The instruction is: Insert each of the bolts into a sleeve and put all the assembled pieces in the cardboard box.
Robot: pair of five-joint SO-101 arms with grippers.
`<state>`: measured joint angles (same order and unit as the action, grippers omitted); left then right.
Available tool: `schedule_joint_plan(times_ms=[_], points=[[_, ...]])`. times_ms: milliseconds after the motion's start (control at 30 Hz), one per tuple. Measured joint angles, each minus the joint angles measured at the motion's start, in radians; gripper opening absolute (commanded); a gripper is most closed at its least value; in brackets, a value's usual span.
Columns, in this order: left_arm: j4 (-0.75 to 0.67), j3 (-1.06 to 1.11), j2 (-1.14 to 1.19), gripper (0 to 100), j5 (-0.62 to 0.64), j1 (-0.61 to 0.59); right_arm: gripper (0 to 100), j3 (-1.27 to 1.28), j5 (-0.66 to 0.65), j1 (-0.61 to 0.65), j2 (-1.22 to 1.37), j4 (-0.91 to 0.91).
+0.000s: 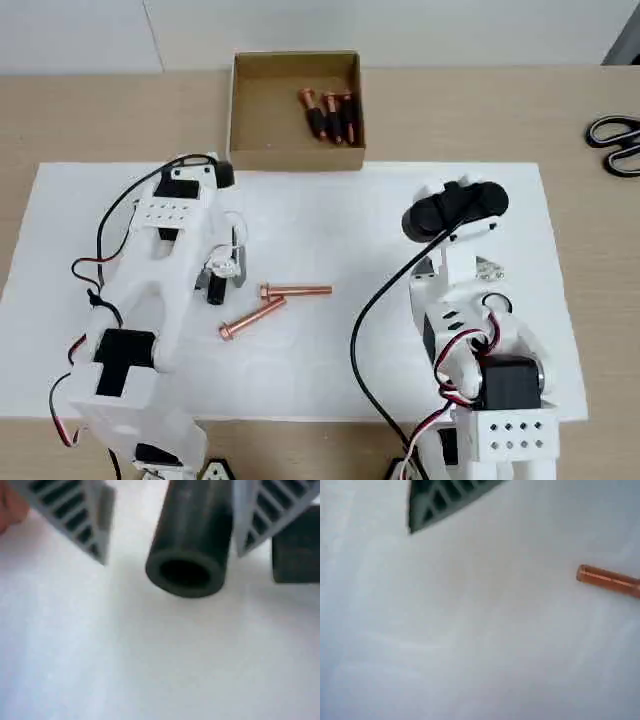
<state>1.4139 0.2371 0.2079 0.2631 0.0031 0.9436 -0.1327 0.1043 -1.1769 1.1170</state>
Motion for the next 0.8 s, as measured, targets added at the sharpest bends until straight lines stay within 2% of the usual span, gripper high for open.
schedule_joint_plan(times_ms=[300, 667, 800], points=[[-0.003, 0.000, 0.000, 5, 0.000, 0.009, 14.4, 0.000, 0.000, 0.000, 0.000, 0.000], [-0.003, 0.018, -0.002, 1, 0.002, 0.170, 14.4, 0.000, 0.000, 0.000, 0.000, 0.000], [0.054, -0.048, 0.002, 1, 0.034, 0.183, 14.4, 0.000, 0.000, 0.000, 0.000, 0.000]])
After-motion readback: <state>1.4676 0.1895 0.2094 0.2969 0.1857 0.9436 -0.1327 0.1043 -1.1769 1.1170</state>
